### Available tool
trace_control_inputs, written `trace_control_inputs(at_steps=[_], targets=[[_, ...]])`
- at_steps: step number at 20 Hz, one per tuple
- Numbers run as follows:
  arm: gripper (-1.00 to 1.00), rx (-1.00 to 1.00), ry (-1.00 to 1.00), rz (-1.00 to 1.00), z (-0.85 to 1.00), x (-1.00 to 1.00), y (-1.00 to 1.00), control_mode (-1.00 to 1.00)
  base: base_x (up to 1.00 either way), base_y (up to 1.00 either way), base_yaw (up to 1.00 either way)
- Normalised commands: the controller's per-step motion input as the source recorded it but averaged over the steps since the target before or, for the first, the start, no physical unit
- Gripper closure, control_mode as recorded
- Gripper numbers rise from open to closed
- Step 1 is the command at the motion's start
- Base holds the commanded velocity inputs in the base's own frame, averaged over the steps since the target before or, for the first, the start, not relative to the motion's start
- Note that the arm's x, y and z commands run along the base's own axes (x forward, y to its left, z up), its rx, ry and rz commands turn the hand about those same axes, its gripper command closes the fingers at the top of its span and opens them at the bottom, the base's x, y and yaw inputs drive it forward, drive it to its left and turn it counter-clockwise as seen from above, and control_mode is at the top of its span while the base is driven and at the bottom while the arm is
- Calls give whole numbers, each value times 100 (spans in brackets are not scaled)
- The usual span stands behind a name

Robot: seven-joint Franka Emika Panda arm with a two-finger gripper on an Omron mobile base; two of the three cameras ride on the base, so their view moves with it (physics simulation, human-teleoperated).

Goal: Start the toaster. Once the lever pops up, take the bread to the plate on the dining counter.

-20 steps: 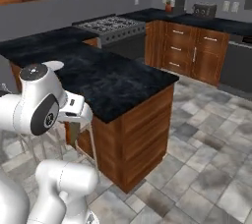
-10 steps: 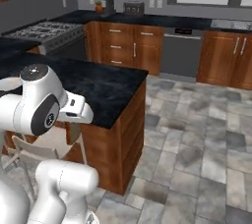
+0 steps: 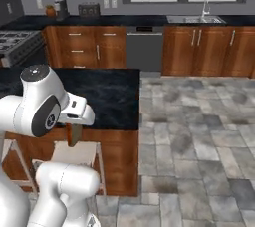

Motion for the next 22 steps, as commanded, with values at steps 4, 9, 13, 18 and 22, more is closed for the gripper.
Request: trace_control_inputs(at_steps=[4,9,13,18,22], targets=[[100,0,0,0,0,0,0,100,-22,100,-39],[100,0,0,0,0,0,0,100,-15,100,-18],[100,0,0,0,0,0,0,100,-8,100,4],[100,0,0,0,0,0,0,100,-1,82,22],[100,0,0,0,0,0,0,100,-1,62,27]])
